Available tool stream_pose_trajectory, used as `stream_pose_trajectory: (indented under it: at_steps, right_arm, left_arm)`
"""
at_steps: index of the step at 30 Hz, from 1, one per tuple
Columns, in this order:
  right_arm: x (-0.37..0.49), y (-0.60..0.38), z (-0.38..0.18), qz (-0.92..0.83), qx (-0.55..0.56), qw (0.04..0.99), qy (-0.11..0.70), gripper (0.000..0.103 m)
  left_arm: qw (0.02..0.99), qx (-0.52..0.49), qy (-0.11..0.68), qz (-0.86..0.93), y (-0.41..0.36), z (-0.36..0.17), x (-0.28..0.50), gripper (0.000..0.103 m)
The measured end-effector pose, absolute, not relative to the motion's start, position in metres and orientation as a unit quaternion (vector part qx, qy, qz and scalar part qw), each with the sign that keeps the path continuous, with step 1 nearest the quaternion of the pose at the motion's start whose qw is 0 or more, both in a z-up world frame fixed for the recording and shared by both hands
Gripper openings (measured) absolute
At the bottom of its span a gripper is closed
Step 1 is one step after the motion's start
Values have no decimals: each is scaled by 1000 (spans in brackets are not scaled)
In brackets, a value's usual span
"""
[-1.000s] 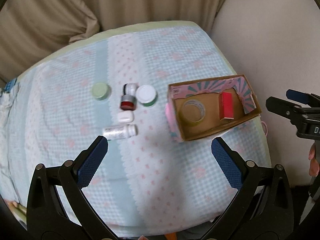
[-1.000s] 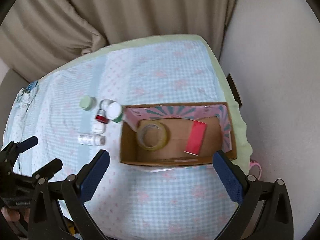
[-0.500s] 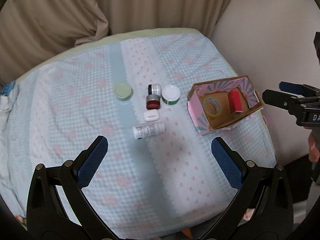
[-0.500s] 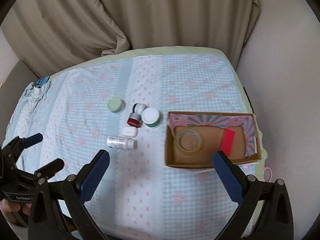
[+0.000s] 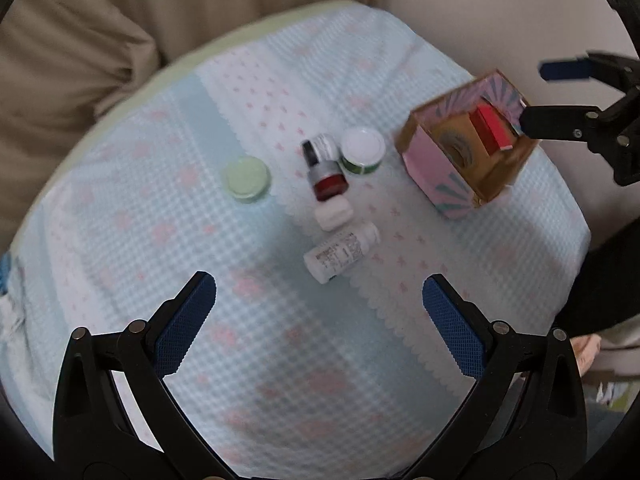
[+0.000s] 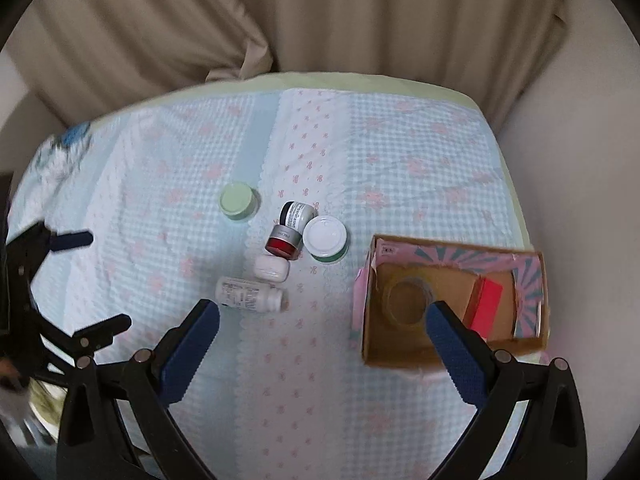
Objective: Organize rigid objects
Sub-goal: 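Grasp the white-lidded jar with the right tool while the left tool grasps the white pill bottle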
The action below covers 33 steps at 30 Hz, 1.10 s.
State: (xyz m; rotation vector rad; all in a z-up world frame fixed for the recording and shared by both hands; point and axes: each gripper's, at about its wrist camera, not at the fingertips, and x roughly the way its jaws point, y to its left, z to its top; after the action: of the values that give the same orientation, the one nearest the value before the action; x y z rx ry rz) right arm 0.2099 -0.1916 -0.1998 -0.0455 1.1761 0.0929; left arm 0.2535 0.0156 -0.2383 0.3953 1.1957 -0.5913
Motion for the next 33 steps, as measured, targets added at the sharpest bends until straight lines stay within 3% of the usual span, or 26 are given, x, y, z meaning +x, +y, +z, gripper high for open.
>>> stream_pose_trajectory:
  at_steps: [7,14,22,26,33]
  right_arm:
    - [265,-179,-248,102,-120,796,585,103]
    - [325,-168,-335,167,-221,730,624,103]
    - [366,-166,-416,202,-260,675,661,103]
    - [370,-159,-441,218,-280,652,670,103]
    - [383,-159,-466,218,-277,630,692,96]
  left_arm:
    - [731,231,559,-316,-11,-294,287,103]
    - [674,299,577,-351,-46,-373,297,102]
    - [612,352,607,-365,-69,-451,296,90]
    - [597,364,614,-367,-74,-469,293,89]
    - [575,380,625,-367,-87,-492,290,76]
